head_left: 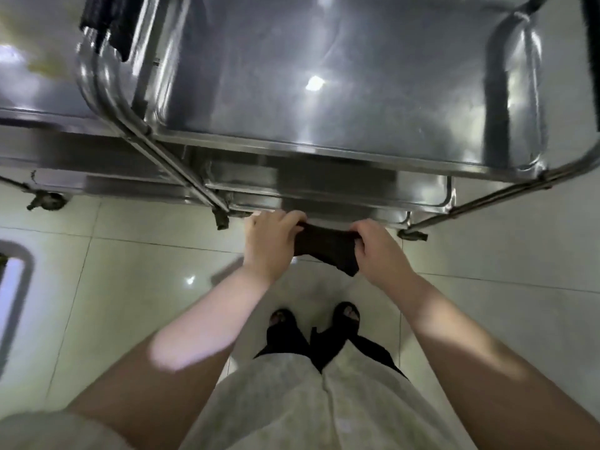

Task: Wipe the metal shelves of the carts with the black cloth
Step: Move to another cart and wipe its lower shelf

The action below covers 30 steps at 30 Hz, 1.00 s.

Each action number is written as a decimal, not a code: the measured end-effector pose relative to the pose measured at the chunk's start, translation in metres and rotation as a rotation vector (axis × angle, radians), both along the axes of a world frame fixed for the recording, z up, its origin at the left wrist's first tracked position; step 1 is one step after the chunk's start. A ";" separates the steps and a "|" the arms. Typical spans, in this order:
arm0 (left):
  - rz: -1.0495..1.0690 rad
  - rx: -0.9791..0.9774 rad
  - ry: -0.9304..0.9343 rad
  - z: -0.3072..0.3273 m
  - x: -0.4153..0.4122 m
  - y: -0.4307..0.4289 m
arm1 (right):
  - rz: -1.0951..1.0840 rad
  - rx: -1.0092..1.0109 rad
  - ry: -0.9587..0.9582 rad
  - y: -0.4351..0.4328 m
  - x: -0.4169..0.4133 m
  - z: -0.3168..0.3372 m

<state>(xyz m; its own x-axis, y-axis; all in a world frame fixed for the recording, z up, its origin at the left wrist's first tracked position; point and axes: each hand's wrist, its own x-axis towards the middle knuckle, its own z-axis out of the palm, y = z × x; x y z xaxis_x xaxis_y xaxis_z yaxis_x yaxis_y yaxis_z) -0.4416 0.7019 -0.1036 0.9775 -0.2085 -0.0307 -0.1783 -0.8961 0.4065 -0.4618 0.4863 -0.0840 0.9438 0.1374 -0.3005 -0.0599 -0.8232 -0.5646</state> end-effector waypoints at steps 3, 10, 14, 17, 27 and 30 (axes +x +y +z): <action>0.003 -0.180 0.122 -0.023 0.004 -0.012 | -0.069 0.000 0.028 -0.011 0.001 -0.019; -0.035 -0.391 0.390 -0.120 0.087 -0.051 | -0.039 0.018 0.165 -0.057 0.079 -0.114; 0.009 -0.308 0.226 -0.209 0.186 -0.075 | -0.158 -0.108 0.067 -0.077 0.188 -0.193; 0.014 -0.001 0.162 -0.286 0.249 -0.080 | -0.249 -0.355 0.003 -0.073 0.248 -0.258; 0.002 0.239 -0.023 -0.371 0.295 -0.064 | 0.073 -0.490 -0.134 -0.029 0.256 -0.392; 0.033 0.248 -0.038 -0.382 0.292 -0.068 | 0.052 -0.508 -0.167 -0.030 0.262 -0.398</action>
<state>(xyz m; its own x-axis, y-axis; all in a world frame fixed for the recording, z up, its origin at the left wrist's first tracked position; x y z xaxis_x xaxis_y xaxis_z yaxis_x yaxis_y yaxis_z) -0.1491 0.6338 -0.4855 0.9852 -0.1670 -0.0396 -0.1583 -0.9732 0.1667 -0.1999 0.4561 -0.4816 0.9802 0.0620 -0.1879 0.0451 -0.9946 -0.0930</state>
